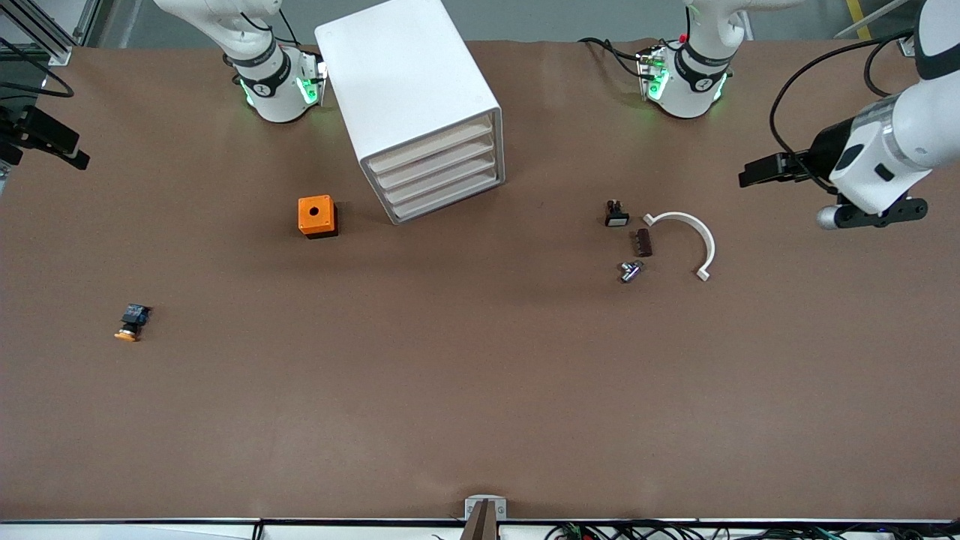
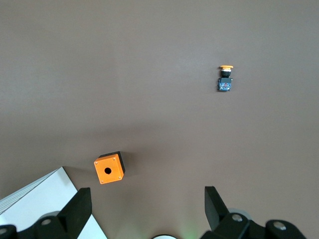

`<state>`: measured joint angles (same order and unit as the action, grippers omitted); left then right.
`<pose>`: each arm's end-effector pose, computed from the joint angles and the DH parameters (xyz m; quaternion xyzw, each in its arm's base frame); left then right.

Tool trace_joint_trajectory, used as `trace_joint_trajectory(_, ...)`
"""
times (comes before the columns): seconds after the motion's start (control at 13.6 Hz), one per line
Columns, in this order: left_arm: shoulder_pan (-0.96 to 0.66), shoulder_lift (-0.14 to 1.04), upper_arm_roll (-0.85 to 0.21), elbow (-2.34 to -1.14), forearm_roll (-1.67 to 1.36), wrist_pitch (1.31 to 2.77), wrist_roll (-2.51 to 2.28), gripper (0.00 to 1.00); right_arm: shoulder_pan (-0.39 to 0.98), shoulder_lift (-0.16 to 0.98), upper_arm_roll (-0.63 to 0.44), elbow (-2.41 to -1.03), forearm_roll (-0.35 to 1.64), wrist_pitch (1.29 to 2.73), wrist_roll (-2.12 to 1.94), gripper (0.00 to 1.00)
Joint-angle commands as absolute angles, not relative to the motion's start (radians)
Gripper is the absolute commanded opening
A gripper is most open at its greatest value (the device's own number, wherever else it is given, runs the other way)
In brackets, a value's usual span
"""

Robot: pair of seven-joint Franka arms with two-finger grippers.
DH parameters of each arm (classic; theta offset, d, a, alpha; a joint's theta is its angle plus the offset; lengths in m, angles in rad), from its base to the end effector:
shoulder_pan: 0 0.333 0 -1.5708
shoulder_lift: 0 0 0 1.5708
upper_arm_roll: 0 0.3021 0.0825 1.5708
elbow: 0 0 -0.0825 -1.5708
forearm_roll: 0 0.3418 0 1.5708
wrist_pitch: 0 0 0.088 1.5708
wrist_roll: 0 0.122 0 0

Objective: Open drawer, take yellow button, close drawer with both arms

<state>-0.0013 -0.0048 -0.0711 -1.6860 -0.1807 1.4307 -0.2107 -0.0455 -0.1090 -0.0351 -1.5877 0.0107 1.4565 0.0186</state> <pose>0.4821 -0.0590 0.5420 0.9859 0.0670 -0.1359 0.0716 0.4657 -0.0373 0.6319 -0.9987 0.0489 0.0109 0.0076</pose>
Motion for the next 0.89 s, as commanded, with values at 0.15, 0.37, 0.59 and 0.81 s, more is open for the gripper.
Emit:
trace_joint_trajectory(0.15, 0.006, -0.095, -0.081, -1.81, -0.109, 1.517, -0.183, 1.0, -0.041, -0.14, -0.037, -1.611, 0.011, 1.445, 0.034, 1.0)
trace_joint_trajectory(0.37, 0.011, -0.094, -0.075, -1.778, -0.104, 1.522, -0.183, 1.0, -0.041, -0.144, -0.037, -1.612, 0.012, 1.44, 0.035, 1.0)
trace_joint_trajectory(0.59, 0.044, -0.08, -0.074, -1.724, -0.104, 1.52, -0.179, 1.0, -0.043, -0.146, -0.037, -1.612, 0.012, 1.436, 0.035, 1.0)
trace_joint_trajectory(0.81, 0.057, -0.048, -0.072, -1.663, -0.08, 1.52, -0.132, 1.0, -0.041, -0.146, -0.037, -1.612, 0.012, 1.436, 0.034, 1.0)
